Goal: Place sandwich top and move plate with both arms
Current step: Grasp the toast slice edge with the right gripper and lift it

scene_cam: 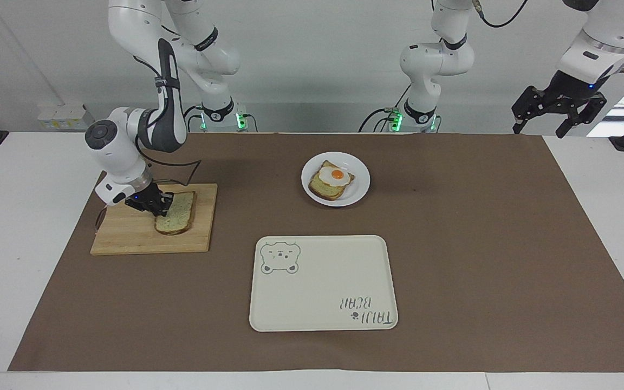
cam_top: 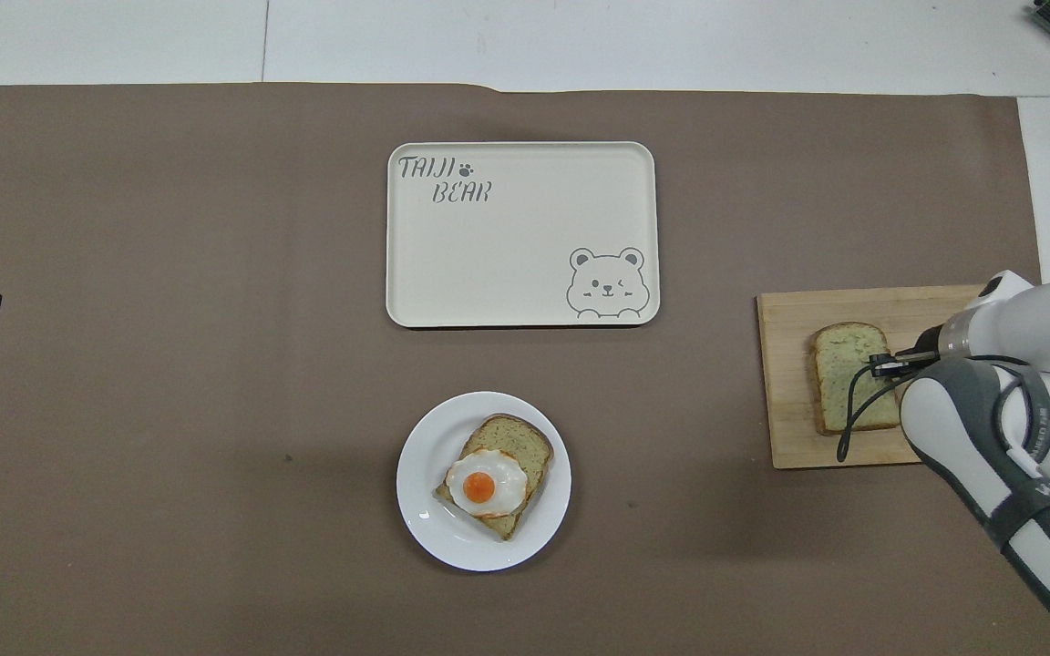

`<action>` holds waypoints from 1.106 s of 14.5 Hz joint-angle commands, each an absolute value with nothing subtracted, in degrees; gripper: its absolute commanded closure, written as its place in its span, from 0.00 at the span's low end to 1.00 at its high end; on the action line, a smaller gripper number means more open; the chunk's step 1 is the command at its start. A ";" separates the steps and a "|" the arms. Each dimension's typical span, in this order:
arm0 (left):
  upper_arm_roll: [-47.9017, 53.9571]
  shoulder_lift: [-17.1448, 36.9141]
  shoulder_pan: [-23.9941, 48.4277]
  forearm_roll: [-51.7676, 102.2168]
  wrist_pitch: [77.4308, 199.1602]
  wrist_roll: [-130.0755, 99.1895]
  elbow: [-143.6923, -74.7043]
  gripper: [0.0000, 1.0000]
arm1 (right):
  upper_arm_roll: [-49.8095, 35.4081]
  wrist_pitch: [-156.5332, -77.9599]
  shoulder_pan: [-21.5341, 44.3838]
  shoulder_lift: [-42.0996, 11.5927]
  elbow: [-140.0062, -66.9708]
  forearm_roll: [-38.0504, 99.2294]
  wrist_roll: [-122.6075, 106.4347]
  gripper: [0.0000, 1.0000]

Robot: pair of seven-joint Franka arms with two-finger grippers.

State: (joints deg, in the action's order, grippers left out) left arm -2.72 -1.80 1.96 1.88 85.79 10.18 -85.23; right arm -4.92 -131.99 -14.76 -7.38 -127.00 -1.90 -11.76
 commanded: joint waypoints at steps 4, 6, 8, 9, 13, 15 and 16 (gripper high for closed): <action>-2.46 -3.25 1.49 1.85 85.69 9.84 -86.84 0.00 | -5.54 -122.56 -15.73 -6.07 -121.05 -0.88 -15.72 1.00; -2.46 -3.25 1.49 1.85 85.69 9.84 -86.84 0.00 | -5.71 -116.13 -15.47 -5.28 -116.48 1.21 -16.52 1.00; -2.46 -3.25 1.49 1.85 85.69 9.76 -86.84 0.00 | -5.63 -111.73 -15.73 -5.36 -112.43 5.87 -18.01 1.00; -2.46 -3.25 1.49 1.85 85.69 9.76 -86.84 0.00 | -5.62 -110.40 -15.73 -5.45 -110.76 6.32 -20.19 1.00; -2.46 -3.25 1.58 1.85 85.69 9.76 -86.84 0.00 | -6.24 -106.18 -13.90 -4.75 -110.82 12.82 -21.01 1.00; -2.46 -3.25 1.58 1.85 85.69 9.76 -86.84 0.00 | -6.24 -106.96 -8.90 -3.17 -113.80 13.44 -19.35 1.00; -2.46 -3.25 1.58 1.85 85.69 9.76 -86.84 0.00 | -6.33 -106.88 -7.75 -2.82 -114.17 14.75 -16.29 1.00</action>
